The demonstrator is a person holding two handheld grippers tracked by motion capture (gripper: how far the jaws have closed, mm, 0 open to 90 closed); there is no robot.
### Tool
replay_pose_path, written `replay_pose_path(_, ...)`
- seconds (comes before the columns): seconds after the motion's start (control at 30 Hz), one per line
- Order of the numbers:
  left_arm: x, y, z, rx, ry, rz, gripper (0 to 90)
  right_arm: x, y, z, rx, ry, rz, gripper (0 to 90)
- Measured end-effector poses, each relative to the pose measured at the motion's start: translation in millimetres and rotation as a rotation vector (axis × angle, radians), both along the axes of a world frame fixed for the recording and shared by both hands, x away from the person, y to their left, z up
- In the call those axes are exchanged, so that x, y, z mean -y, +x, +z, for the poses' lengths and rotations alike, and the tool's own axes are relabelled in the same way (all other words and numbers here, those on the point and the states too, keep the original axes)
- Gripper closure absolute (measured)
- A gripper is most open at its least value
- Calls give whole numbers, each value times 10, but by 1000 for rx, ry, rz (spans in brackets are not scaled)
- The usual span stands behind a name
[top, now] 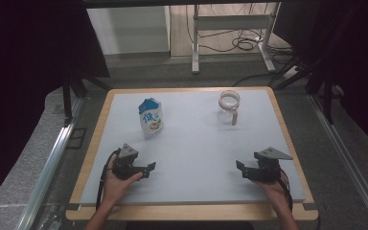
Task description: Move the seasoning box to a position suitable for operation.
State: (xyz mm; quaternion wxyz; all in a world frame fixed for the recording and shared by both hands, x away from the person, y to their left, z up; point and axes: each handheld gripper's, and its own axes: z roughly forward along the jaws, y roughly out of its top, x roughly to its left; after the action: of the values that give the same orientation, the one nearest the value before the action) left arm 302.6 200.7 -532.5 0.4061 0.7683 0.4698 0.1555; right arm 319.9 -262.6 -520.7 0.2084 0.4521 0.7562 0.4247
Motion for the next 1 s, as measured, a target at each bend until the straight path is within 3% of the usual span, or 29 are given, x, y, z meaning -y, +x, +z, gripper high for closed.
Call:
replay_pose_path(0.1, -21, 16, -7, -13, -27, 3, 150, -2, 15, -4, -9, 22, -17, 164)
replay_pose_path(0.2, 8, 44, -38, -25, -5, -3, 162, -30, 22, -6, -24, 30, -26, 164)
replay_pose_path(0.23, 61, 62, -44, -27, 32, -8, 168, -29, 11, 3, -18, 45, -24, 164)
replay_pose_path(0.37, 161, 66, -13, -42, 12, -22, 176, 8, -32, 21, -6, 60, -11, 164)
replay_pose_path(0.5, 239, 75, 69, -34, 2, -27, 164, 50, -64, 37, 12, 65, -8, 164)
replay_pose_path(0.6, 231, 40, 151, -3, -14, -21, 165, 83, -50, 64, 21, 67, -12, 164)
replay_pose_path(0.77, 189, 2, 90, -4, -18, -43, 174, 59, -37, 86, 42, 32, -19, 163)
replay_pose_path(0.97, 175, -5, 8, 4, 11, -90, 186, -72, 125, 332, 93, 5, -36, 125)
replay_pose_path(1.0, 145, -7, 10, 8, 7, -97, 186, -141, 258, 444, 98, -18, -32, 105)
